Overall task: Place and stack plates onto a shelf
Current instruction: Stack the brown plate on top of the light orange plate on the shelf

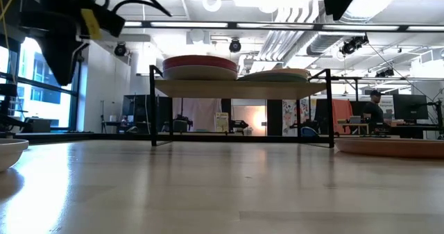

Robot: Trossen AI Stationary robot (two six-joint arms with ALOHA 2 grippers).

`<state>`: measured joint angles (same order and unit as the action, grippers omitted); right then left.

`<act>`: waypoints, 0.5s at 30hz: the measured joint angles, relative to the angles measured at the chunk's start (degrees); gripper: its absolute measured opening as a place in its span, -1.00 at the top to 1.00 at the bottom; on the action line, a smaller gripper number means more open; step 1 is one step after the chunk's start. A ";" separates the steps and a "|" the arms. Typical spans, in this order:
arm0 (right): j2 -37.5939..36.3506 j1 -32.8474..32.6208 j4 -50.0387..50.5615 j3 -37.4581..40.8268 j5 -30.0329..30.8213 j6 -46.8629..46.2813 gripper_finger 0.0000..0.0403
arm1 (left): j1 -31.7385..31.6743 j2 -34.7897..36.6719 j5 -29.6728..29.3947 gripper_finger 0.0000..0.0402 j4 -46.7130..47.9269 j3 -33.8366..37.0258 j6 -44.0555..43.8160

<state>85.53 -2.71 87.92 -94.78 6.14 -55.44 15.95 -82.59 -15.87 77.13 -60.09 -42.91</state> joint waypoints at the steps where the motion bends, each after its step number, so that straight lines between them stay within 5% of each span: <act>1: 0.14 -0.74 -0.08 0.06 0.49 -0.62 0.57 | 0.50 0.00 0.04 0.34 -0.03 0.16 -0.66; 15: 0.66 -4.63 -14.16 25.95 -2.75 -6.29 0.57 | 4.12 0.00 0.85 0.34 -0.40 0.17 -3.52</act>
<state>86.19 -7.33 73.76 -68.83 3.39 -61.73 20.08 -82.59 -15.03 76.73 -59.92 -46.43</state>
